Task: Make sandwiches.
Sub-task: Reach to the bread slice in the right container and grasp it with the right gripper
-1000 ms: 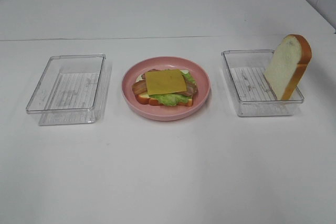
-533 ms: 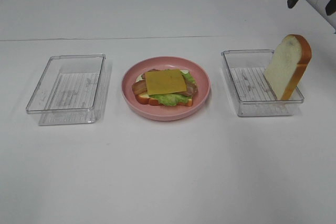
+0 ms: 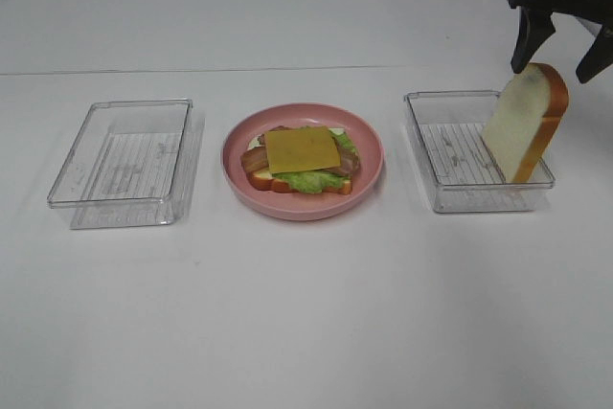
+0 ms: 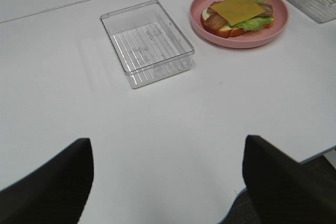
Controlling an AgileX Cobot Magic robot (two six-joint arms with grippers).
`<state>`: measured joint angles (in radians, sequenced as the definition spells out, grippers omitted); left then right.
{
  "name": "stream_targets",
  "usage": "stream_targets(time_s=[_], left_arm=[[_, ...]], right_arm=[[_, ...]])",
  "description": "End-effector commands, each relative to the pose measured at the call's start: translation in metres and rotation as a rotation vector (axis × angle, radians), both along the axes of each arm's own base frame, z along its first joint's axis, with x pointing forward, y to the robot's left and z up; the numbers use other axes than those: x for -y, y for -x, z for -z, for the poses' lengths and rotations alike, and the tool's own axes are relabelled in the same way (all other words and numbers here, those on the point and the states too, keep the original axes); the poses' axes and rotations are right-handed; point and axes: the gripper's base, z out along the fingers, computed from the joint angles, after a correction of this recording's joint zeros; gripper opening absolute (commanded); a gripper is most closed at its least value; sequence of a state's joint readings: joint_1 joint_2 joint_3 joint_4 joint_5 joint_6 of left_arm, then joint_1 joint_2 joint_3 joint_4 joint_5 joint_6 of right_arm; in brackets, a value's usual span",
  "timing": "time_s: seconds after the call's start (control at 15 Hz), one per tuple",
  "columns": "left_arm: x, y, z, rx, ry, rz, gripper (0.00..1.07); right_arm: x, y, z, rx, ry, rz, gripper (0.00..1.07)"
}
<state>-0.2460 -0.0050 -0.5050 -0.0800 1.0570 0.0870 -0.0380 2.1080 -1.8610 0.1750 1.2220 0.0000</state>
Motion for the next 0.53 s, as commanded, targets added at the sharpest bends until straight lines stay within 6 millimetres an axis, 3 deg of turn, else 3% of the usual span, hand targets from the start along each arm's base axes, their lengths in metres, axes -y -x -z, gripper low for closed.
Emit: stream_targets(time_s=[0.07,0.33,0.53], left_arm=[[0.000,0.003,0.001,0.026,0.010,0.000,0.75],[0.000,0.003,0.001,0.026,0.010,0.000,0.75],[0.000,0.003,0.001,0.026,0.010,0.000,0.75]], right_arm=[[0.005,-0.001,0.019,-0.065,0.013,-0.012,0.74],[0.005,-0.006,0.036,-0.093,0.008,-0.010,0.69],[0.005,-0.007,0.039,-0.095,0.008,-0.009,0.46]])
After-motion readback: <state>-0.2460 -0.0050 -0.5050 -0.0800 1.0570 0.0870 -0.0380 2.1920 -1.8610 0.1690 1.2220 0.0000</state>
